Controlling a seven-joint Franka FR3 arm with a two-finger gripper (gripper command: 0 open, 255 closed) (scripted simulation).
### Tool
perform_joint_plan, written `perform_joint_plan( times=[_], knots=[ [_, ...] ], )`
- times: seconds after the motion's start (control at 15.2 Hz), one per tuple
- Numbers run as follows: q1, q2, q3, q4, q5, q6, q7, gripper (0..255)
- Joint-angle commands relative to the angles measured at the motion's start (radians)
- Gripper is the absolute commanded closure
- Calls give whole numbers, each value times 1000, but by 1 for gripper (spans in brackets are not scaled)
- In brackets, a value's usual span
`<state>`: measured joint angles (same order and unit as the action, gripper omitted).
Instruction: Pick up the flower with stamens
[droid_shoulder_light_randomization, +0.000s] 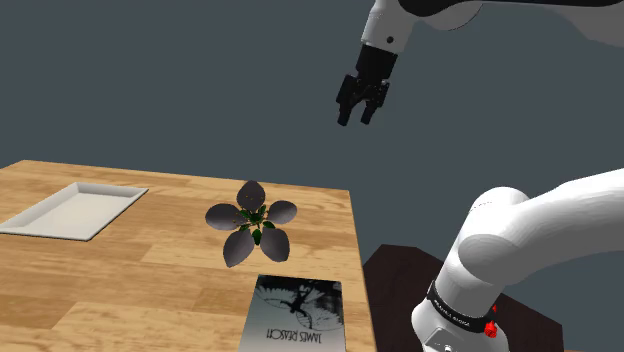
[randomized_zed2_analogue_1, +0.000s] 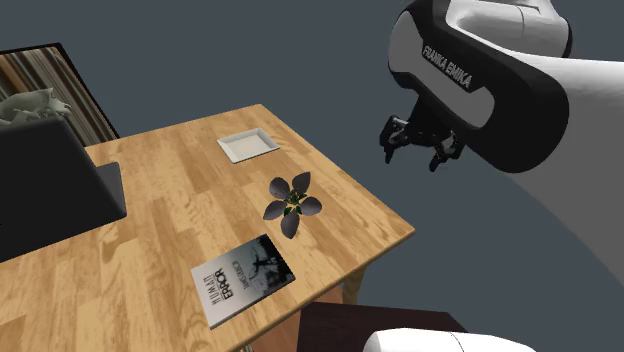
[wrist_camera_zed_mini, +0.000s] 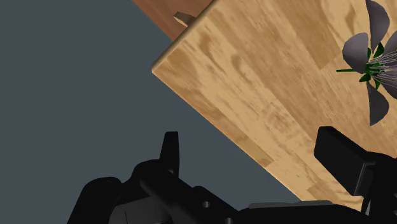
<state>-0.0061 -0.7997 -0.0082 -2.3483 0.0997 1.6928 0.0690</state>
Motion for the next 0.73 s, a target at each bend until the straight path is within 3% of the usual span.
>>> perform_joint_plan(
  times=[0.0,0.66],
  knots=[
    [0,0,0,0,0,0,0,0],
    [-23,-6,410,-45,17,142,454,0]
  ],
)
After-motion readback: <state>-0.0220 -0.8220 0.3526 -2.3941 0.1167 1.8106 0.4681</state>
